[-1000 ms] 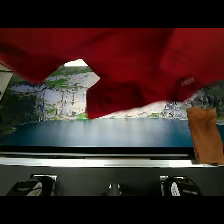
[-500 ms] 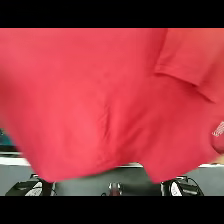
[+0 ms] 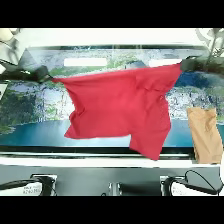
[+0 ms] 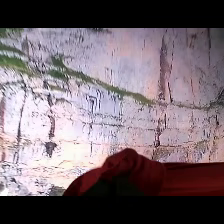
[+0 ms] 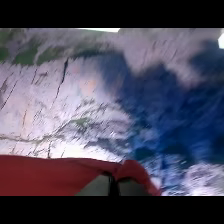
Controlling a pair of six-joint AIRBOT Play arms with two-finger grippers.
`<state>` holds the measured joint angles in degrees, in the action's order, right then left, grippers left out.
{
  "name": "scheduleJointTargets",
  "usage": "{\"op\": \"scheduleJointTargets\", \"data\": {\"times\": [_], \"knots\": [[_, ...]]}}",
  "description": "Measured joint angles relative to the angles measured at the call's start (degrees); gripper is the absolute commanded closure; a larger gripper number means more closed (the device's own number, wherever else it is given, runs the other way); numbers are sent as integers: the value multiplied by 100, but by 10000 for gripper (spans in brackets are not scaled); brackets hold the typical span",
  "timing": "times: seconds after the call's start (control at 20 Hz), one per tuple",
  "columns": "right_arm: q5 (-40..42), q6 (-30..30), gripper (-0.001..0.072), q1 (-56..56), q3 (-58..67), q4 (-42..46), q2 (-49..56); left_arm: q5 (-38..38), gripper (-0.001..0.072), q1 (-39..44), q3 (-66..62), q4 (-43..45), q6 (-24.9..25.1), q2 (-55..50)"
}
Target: Fold the shirts.
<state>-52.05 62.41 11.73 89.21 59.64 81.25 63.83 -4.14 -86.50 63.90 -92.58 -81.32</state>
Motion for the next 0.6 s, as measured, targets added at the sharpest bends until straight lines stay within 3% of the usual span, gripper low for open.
{"op": "scheduleJointTargets", "data": {"times": [0.15,0.2,0.25,0.3,0.35,0.45,0.6], "knots": [[-52,129,689,-70,2,-551,597,-76,660,66,94,-608,39,-684],[-70,125,614,-111,2,-636,728,-74,509,116,116,-717,63,-863],[-116,103,431,-157,0,-669,850,-76,196,173,122,-850,81,-1016],[-133,52,263,-181,2,-693,911,-70,26,214,129,-929,92,-1123],[-188,-7,219,-179,2,-704,944,-15,46,236,140,-973,96,-1217],[-474,-212,215,-63,2,-667,940,299,155,160,111,-883,118,-1285],[-1429,-487,229,345,-7,-46,839,1228,164,-94,122,-190,221,-1250]]}}
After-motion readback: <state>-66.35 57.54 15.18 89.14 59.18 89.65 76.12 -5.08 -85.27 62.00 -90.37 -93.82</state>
